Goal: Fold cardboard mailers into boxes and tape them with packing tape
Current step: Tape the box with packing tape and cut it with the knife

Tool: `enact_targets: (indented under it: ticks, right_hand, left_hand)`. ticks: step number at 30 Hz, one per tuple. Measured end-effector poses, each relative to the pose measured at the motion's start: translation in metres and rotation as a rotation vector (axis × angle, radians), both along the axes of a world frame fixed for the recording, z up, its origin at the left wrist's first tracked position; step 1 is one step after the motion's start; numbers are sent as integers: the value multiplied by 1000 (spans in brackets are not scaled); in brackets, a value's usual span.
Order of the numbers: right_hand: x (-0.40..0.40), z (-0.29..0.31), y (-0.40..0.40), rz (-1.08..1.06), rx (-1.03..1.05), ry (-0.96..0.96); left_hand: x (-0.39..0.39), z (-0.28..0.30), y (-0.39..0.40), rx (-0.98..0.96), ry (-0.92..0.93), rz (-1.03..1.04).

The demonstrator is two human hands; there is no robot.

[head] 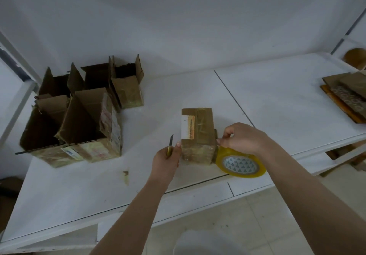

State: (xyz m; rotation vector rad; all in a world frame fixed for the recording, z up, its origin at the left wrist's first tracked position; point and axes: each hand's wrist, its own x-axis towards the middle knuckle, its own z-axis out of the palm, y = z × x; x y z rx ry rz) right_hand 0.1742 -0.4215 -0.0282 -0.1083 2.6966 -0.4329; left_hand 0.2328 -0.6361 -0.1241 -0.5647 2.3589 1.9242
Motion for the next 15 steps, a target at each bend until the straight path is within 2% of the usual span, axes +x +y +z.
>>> enact_targets:
  ticks: [3,5,7,9,11,13,15]
  right_hand:
    - [1,-3,1,-7,-28,-10]
    - [1,-4,2,-13,-33,-5]
    - [0,-5,3,-20,-45,-6]
    - [0,-6,4,-18,-68,-23]
    - [-1,-6,4,-15,-93,-32]
    - [-1,-7,4,-20,-126,-38]
    - [0,-7,4,-30,-178,-48]
  left_hand:
    - [1,-5,4,-133,-82,3]
    - [4,-7,3,-147,-163,9]
    - [1,2,-4,-227,-150,-6]
    - [-6,23,-14,-350,-65,29]
    - [-14,54,-19,-310,125,49]
    - [-22,86,-8,-153,294,-104]
    - [-28,104,15,-100,337,-344]
